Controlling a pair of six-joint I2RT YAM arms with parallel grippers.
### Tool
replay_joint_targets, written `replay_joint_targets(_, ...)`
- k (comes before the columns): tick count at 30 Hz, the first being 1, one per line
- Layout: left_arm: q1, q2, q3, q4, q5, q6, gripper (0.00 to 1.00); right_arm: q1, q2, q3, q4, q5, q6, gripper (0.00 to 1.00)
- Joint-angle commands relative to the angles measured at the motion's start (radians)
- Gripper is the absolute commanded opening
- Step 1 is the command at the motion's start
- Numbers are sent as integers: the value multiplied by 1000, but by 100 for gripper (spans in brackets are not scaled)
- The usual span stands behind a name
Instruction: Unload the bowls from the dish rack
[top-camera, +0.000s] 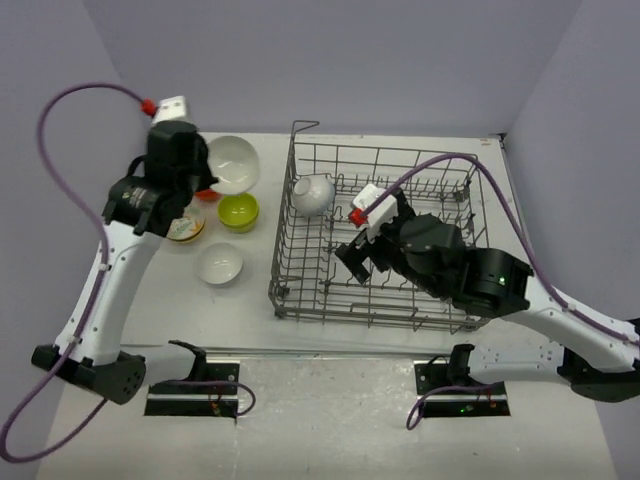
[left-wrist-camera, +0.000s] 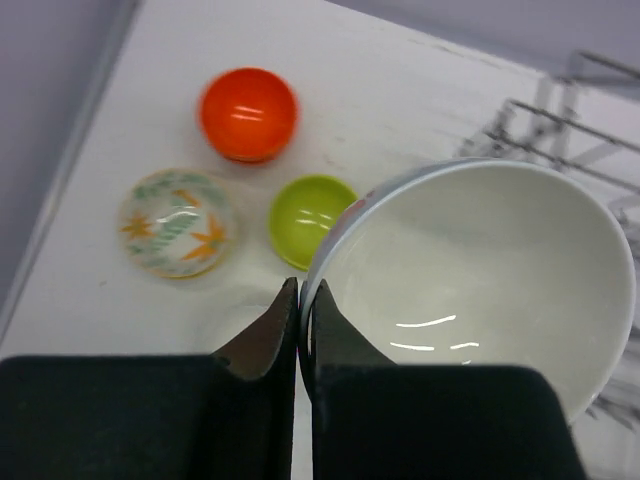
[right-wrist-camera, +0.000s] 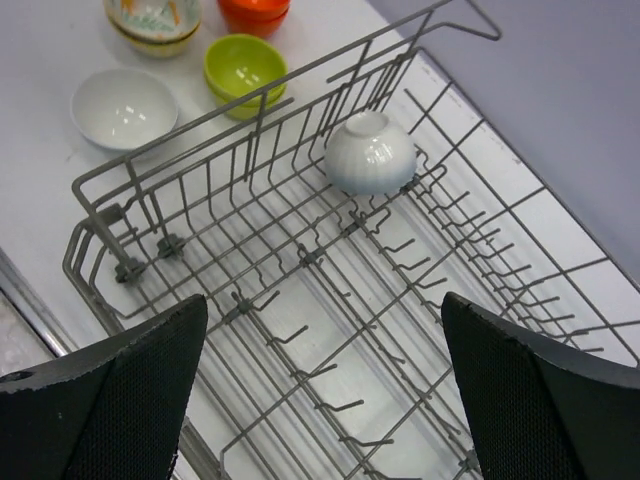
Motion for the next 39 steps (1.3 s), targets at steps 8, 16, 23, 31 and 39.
replay_joint_targets(8,574,-206,-538,344,388,-88,0,-86,-163,-81,99,114,223,99)
replay_joint_targets(16,575,-308,-704,381,316,-119,0,-201,-206,-161,117,0,273,99)
replay_joint_targets(23,574,-293,-788,399,411,-93,0,-214,-196,-170,137,-38,270,99)
replay_joint_targets(31,574,-339,-878,414,373,-79,0,-215,-203,-191,140,-56,257,99)
replay_joint_targets(39,552,-307,-974,445,387,-103,0,-221,-190,-213,143,-102,254,99)
